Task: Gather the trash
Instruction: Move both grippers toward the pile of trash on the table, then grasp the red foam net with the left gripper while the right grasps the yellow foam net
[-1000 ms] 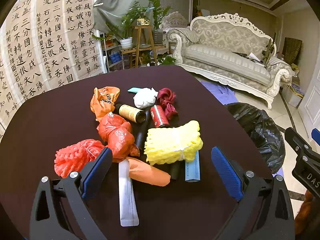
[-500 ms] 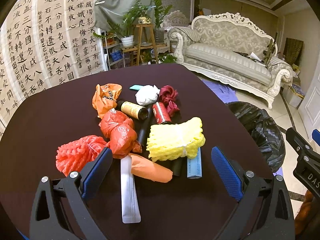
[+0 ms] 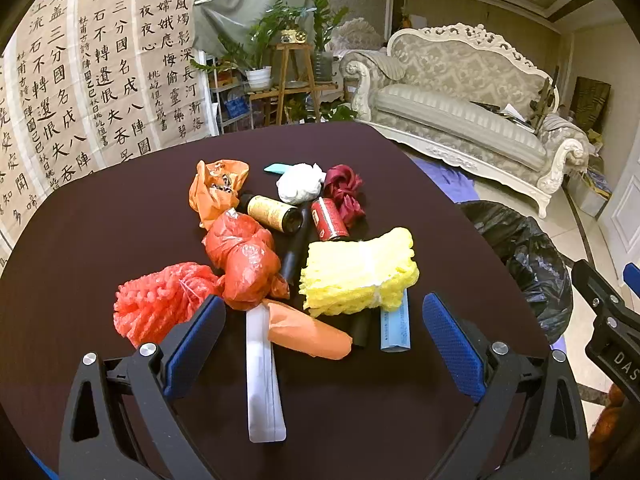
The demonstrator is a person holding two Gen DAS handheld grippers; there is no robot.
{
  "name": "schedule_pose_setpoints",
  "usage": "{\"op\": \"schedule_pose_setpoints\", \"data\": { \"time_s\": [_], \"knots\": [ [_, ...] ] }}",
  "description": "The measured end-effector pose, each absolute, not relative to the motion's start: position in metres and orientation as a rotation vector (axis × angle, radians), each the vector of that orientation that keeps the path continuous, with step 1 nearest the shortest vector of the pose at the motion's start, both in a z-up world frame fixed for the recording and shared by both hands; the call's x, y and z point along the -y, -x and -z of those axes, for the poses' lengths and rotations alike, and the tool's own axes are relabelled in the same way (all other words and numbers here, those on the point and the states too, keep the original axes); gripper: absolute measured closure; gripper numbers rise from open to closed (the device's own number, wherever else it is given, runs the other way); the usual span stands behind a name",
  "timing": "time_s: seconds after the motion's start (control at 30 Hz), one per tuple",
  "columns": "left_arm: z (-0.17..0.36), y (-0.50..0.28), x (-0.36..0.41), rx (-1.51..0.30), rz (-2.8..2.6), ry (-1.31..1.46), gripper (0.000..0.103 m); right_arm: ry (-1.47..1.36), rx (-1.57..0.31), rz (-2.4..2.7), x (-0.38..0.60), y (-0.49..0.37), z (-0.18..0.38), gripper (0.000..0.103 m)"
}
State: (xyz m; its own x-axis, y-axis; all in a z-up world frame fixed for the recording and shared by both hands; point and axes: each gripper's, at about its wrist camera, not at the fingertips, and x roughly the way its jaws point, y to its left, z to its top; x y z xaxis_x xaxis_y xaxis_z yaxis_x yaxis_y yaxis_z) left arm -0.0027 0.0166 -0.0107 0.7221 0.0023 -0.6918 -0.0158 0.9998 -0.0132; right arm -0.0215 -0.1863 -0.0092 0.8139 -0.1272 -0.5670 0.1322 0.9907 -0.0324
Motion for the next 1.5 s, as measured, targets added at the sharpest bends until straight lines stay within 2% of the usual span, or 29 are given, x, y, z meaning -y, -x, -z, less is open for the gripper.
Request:
{"op": "schedule_pose_setpoints", "data": {
  "time_s": [0.93,1.0,1.03,1.13,1.23,1.27,1.3,1.5],
  "knots": [
    [0.019,0.014,-0.045,-0.814,-0.039,0.036,0.007,-0.017,-0.657,0.099,0.178,0.020,0.020,0.005],
    [0.021,0.017,-0.052,-0.818,-0.050,0.041,0.007,-0.017,-0.664,0.088,0.174,0.021,0.022,0.008],
    [0.021,0.018,-0.056,-0.822,-0.056,0.043,0.007,-0.018,-0.674,0.074,0.172,0.020,0.023,0.013],
    [0.024,0.021,-0.064,-0.833,-0.066,0.051,0.007,-0.016,-0.700,0.035,0.161,0.017,0.027,0.021],
    [0.026,0.024,-0.070,-0.844,-0.072,0.056,0.016,-0.002,-0.706,0.007,0.150,0.017,0.028,0.021],
    [0.028,0.024,-0.072,-0.852,-0.073,0.055,0.026,0.000,-0.707,0.000,0.148,0.017,0.028,0.021],
    [0.029,0.024,-0.073,-0.857,-0.073,0.056,0.028,0.000,-0.708,-0.007,0.145,0.017,0.028,0.021],
    [0.027,0.026,-0.078,-0.858,-0.053,0.076,0.028,0.008,-0.716,-0.034,0.134,0.017,0.029,0.021]
  ]
}}
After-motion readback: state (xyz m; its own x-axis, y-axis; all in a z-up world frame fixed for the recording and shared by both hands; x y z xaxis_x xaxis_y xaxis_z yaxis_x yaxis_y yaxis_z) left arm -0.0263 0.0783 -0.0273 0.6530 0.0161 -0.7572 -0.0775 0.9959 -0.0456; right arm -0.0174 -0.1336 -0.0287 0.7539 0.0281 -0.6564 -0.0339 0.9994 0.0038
